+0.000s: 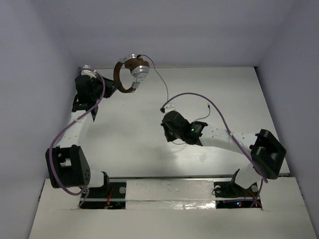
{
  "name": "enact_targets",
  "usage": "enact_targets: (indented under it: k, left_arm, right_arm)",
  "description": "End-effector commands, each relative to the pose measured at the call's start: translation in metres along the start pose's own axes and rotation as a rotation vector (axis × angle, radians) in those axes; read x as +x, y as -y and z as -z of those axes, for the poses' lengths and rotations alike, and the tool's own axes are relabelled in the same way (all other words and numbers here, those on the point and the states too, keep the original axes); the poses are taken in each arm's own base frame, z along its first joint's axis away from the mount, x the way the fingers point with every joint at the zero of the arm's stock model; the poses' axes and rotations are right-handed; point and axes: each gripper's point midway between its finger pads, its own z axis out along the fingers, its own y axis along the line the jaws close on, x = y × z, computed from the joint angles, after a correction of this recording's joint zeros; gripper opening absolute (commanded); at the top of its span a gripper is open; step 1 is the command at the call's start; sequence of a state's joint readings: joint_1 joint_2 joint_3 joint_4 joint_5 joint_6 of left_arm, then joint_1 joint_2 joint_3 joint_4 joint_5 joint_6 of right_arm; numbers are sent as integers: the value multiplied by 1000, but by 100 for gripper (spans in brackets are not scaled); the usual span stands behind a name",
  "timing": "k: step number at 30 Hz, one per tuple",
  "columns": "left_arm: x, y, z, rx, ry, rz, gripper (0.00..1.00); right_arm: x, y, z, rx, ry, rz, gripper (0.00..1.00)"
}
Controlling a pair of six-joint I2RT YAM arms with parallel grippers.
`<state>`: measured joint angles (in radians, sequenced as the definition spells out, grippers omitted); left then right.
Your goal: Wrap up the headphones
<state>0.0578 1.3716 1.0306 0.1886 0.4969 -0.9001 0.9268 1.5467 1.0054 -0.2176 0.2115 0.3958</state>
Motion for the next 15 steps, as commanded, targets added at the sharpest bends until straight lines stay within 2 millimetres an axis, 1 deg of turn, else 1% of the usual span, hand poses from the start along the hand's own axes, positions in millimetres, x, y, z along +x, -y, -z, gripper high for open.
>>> enact_targets:
  k: [1,3,4,6,7,8,9,10,11,12,13,14,15]
  left_arm:
    - [-35,33,19,82,208,-67,0]
    - [-32,26,18,42,243,-84,0]
    - [-28,21,18,20,246,-89,0]
    - [-24,14,16,-20,271,-104,0]
    - [-13,12,12,-24,253,-107,0]
    - [-7,13,11,-20,250,-104,0]
    - [-3,12,10,-22,254,-100,0]
    - [7,7,9,-26,238,-91,0]
    - [14,12,7,-3,234,-75,0]
    - [17,12,6,0,233,-68,0]
    - [23,11,5,0,229,-62,0]
    - [31,13,3,7,219,-48,0]
    - [33,15,3,21,210,-34,0]
  right_arm:
    - [-6,-35,33,35,-11,129,0]
    - [-8,-46,44,58,-4,177,0]
    - [-9,-60,54,45,-14,209,0]
    - [-12,-72,64,35,-11,249,0]
    - [-9,-76,66,42,-28,276,0]
    - [-19,-85,72,39,1,285,0]
    - [-22,-85,71,51,5,288,0]
    - [-23,-85,68,60,11,288,0]
    - [-22,-88,65,59,1,287,0]
    - [-22,-93,64,42,-6,284,0]
    - [-21,-103,64,6,-9,285,0]
    - [-19,-110,60,-19,-14,288,0]
    - [-17,-126,61,-77,-26,297,0]
